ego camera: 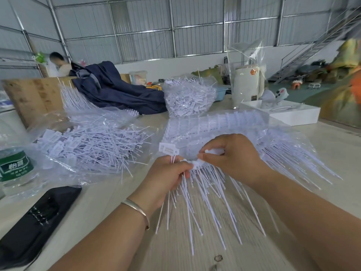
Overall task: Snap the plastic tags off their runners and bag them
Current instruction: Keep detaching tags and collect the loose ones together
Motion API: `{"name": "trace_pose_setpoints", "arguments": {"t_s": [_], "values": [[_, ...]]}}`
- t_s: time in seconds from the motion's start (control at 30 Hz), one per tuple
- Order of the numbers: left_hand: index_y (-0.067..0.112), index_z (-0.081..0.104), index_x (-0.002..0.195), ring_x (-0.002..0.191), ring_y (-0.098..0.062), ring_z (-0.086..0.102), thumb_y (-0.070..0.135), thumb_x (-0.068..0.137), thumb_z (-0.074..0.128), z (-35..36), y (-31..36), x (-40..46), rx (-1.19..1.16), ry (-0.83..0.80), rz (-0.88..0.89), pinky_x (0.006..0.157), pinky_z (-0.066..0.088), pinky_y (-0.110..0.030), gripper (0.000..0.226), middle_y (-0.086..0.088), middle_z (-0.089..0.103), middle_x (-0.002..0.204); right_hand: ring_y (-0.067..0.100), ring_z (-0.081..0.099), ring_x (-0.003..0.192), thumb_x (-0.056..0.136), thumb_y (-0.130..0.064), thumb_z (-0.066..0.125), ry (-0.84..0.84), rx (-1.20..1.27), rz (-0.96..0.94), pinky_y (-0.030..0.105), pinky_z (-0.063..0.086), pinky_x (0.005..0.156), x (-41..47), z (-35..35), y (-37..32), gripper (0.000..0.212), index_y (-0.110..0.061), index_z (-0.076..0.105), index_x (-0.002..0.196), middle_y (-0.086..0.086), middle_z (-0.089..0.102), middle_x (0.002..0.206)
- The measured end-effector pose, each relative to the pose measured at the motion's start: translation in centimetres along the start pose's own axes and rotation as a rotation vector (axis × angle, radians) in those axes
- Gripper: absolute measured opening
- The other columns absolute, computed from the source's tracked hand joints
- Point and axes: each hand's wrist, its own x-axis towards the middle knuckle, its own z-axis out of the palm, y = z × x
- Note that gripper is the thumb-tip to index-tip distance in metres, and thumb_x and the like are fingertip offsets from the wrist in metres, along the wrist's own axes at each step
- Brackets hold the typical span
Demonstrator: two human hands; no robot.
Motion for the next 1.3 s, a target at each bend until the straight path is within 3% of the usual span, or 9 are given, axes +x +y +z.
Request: {"name": "trace_pose_setpoints", "arguments": {"t_s": [0.2, 0.33, 0.43, 0.6, 0.67, 0.77, 0.93, 1.13, 1.3], "values": [[0.013, 0.052, 0.062, 0.036, -0.007, 0.02, 0.007, 0.086, 0.064, -0.8, 0.4, 0.3, -0.213, -0.073, -0.15, 0.034, 0.014, -0.016, 0.028, 0.001, 0.049, 0.055, 0.007, 0.064, 0.089, 0.084, -0.039, 0.07, -0.072, -0.103, -0.005, 0.026, 0.047, 0.075, 0.1, -0.3, 0.4, 0.009, -0.033, 0.072, 0.078, -0.013, 0.063, 0.082], [0.015, 0.05, 0.063, 0.036, -0.006, 0.019, 0.008, 0.085, 0.064, -1.0, 0.6, 0.4, -0.308, -0.12, -0.163, 0.031, 0.014, -0.016, 0.027, 0.003, 0.047, 0.055, -0.001, 0.064, 0.09, 0.082, -0.028, 0.074, -0.06, 0.12, 0.082, 0.02, 0.047, 0.08, 0.2, -0.7, 0.4, 0.011, -0.033, 0.075, 0.073, -0.018, 0.072, 0.084], [0.016, 0.051, 0.056, 0.036, -0.007, 0.02, 0.008, 0.084, 0.064, -1.1, 0.7, 0.4, -0.337, -0.151, -0.119, 0.033, 0.013, -0.017, 0.032, 0.001, 0.042, 0.056, -0.008, 0.063, 0.071, 0.082, -0.013, 0.074, -0.066, 0.319, 0.099, 0.004, 0.04, 0.066, 0.2, -1.2, 0.2, 0.012, -0.023, 0.079, 0.076, -0.017, 0.073, 0.073], [0.02, 0.054, 0.053, 0.04, -0.009, 0.022, 0.006, 0.085, 0.064, -0.5, 0.9, 0.0, -0.24, -0.165, -0.015, 0.036, 0.018, -0.017, 0.036, 0.004, 0.037, 0.048, 0.021, 0.065, 0.071, 0.08, -0.004, 0.072, -0.062, 0.449, 0.148, 0.019, 0.049, 0.068, 0.3, -1.8, 0.0, 0.009, -0.01, 0.079, 0.079, 0.012, 0.074, 0.079], [0.023, 0.052, 0.047, 0.041, -0.01, 0.023, 0.004, 0.084, 0.064, -0.5, 1.1, -0.1, -0.201, -0.154, 0.04, 0.038, 0.021, -0.017, 0.043, 0.003, 0.033, 0.048, 0.011, 0.061, 0.063, 0.079, -0.002, 0.072, -0.071, 0.465, 0.167, 0.012, 0.046, 0.06, 0.3, -2.0, 0.0, 0.009, -0.008, 0.079, 0.078, 0.011, 0.073, 0.075], [0.019, 0.054, 0.052, 0.041, -0.01, 0.021, 0.002, 0.081, 0.064, -0.4, 1.2, -0.2, -0.076, -0.107, 0.117, 0.04, 0.019, -0.018, 0.035, 0.004, 0.029, 0.048, 0.006, 0.059, 0.061, 0.076, -0.002, 0.073, -0.12, 0.444, 0.185, 0.01, 0.044, 0.057, 0.3, -2.1, -0.2, 0.008, -0.007, 0.079, 0.075, 0.011, 0.072, 0.071], [0.003, 0.043, 0.053, 0.044, -0.01, 0.022, 0.006, 0.074, 0.068, 0.2, 1.1, -0.5, 0.25, -0.035, 0.274, 0.042, 0.021, -0.016, 0.033, 0.003, 0.027, 0.049, 0.022, 0.044, 0.059, 0.071, -0.006, 0.074, -0.169, 0.345, 0.183, 0.03, 0.035, 0.058, 0.4, -2.2, -0.3, 0.008, -0.01, 0.078, 0.066, 0.033, 0.062, 0.073], [0.018, 0.038, 0.043, 0.04, -0.007, 0.031, 0.017, 0.072, 0.069, 0.9, 0.7, 0.0, 0.502, 0.101, 0.359, 0.04, 0.021, -0.019, 0.042, 0.008, 0.033, 0.04, 0.004, 0.037, 0.037, 0.072, -0.01, 0.074, -0.189, 0.213, 0.172, 0.015, 0.032, 0.042, 0.5, -1.8, -0.1, 0.011, -0.011, 0.076, 0.062, 0.002, 0.055, 0.045], [0.021, 0.045, 0.051, 0.043, -0.006, 0.04, 0.021, 0.074, 0.068, 0.9, 1.1, -0.1, 0.633, 0.149, 0.433, 0.041, 0.025, -0.016, 0.033, 0.009, 0.044, 0.044, 0.003, 0.039, 0.037, 0.071, -0.011, 0.072, -0.174, 0.17, 0.161, 0.015, 0.032, 0.042, 0.7, -1.6, -0.2, 0.01, -0.011, 0.075, 0.061, -0.001, 0.056, 0.046]]}}
